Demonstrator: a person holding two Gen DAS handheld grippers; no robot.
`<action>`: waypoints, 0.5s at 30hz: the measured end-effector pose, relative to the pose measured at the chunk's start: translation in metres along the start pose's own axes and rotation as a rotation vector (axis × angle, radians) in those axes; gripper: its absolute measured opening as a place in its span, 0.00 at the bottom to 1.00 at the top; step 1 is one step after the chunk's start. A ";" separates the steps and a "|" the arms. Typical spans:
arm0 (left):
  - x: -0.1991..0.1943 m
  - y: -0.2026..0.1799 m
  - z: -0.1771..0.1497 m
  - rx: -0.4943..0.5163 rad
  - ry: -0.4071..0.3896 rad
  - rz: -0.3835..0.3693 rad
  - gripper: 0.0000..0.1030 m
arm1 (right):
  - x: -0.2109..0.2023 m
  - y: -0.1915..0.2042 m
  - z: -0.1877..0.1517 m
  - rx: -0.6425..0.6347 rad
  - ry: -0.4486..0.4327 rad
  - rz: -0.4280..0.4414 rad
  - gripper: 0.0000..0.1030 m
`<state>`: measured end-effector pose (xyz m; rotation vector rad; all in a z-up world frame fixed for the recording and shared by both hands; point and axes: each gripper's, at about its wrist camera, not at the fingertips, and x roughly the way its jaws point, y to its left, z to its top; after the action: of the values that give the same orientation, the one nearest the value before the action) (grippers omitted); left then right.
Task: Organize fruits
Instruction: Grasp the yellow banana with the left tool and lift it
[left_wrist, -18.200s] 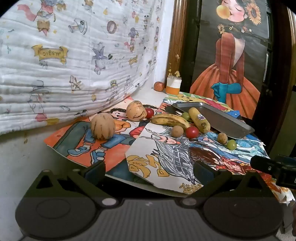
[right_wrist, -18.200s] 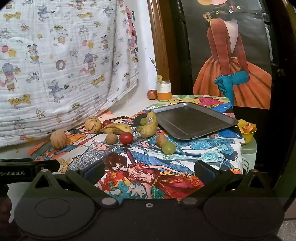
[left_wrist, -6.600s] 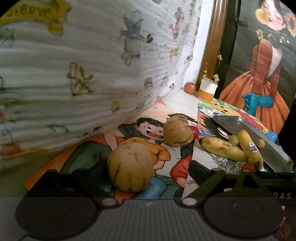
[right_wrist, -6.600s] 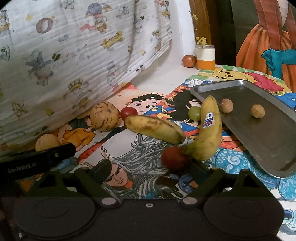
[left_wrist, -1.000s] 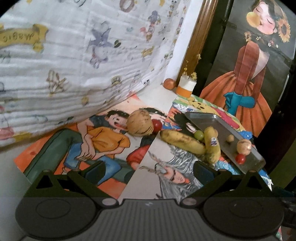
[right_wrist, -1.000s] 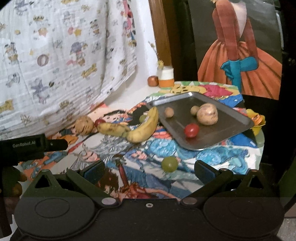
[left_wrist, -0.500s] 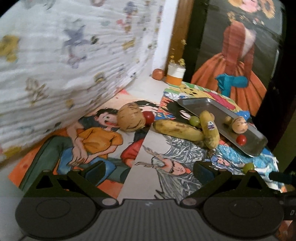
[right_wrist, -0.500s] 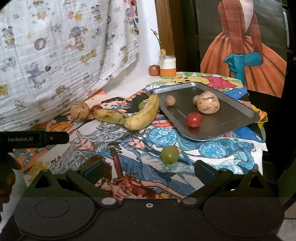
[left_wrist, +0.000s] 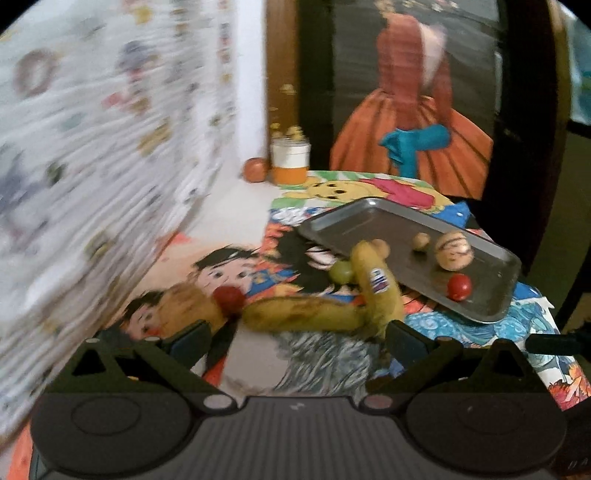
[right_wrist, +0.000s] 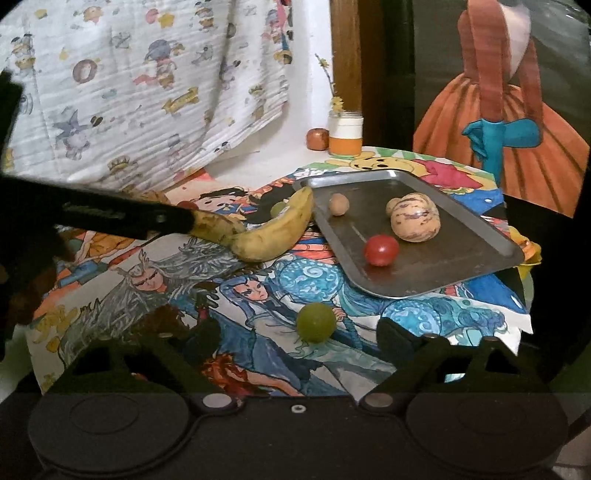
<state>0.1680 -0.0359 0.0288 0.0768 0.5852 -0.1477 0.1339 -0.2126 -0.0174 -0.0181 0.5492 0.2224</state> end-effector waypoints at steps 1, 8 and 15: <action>0.004 -0.005 0.003 0.021 0.004 -0.009 1.00 | 0.001 -0.002 0.000 -0.006 0.001 0.007 0.84; 0.031 -0.038 0.015 0.123 0.059 -0.075 0.99 | 0.006 -0.013 0.001 -0.007 0.019 0.019 0.71; 0.055 -0.056 0.027 0.158 0.090 -0.111 0.94 | 0.013 -0.011 0.002 -0.026 0.042 0.050 0.59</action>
<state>0.2186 -0.1002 0.0188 0.2054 0.6671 -0.3001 0.1484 -0.2204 -0.0227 -0.0341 0.5886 0.2788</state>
